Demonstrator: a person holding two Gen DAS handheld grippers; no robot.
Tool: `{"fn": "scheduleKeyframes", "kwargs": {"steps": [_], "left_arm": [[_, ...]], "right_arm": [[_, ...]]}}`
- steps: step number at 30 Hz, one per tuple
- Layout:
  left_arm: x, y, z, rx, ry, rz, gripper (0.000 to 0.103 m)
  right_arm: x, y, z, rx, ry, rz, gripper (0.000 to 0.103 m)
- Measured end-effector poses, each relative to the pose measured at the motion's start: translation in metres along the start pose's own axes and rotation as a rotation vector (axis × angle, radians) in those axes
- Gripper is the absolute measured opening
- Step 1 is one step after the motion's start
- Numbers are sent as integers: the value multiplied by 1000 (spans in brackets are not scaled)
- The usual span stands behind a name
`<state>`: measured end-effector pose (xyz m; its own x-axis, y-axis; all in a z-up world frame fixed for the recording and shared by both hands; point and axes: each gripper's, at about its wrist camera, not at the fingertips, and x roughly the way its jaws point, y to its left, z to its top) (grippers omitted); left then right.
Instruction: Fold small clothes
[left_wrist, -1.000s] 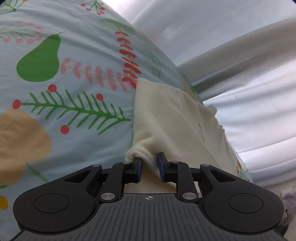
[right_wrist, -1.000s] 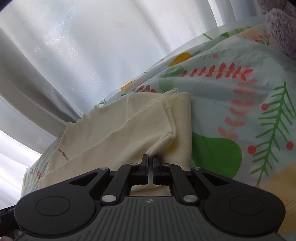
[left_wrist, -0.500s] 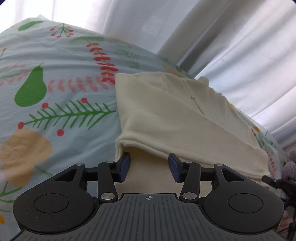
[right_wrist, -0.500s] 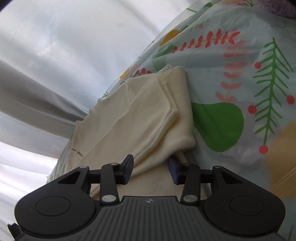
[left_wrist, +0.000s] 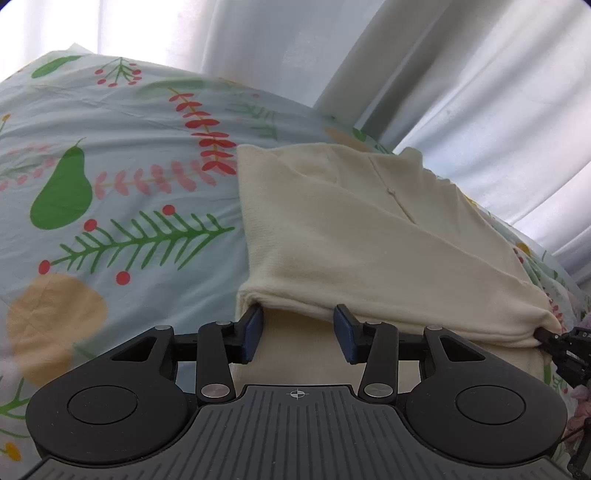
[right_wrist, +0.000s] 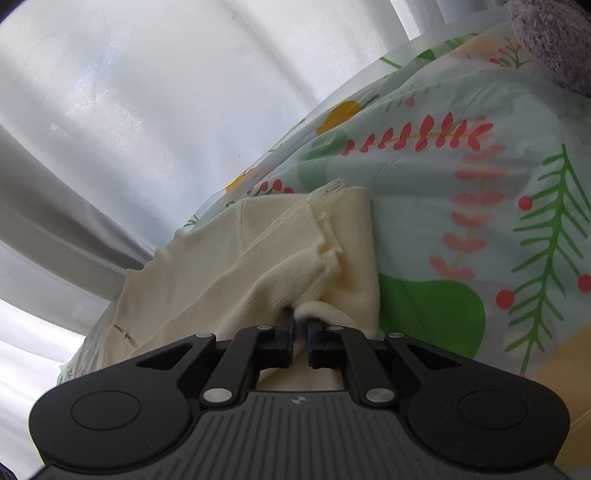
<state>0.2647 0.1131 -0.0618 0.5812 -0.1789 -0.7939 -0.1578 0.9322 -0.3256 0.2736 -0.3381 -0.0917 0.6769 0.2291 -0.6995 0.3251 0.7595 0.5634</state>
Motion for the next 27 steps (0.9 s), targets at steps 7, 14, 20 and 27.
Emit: {"fn": "scheduleKeyframes", "kwargs": {"steps": [7,14,20,27], "left_arm": [[-22,-6,-19,91,54,11,56],[-69,-8,-88,210,161,48,66],[-110,4,-148,258,295,83,70],[-135,17,-180,189,353,17,65]], "right_arm": [[-23,10,-24,-161,146,82,20],[-110,-2,-119,-420,353,90,25],[-189,-47,-162,-342,394,-9,40],[-218,-59,-179,-446,391,-66,44]]}}
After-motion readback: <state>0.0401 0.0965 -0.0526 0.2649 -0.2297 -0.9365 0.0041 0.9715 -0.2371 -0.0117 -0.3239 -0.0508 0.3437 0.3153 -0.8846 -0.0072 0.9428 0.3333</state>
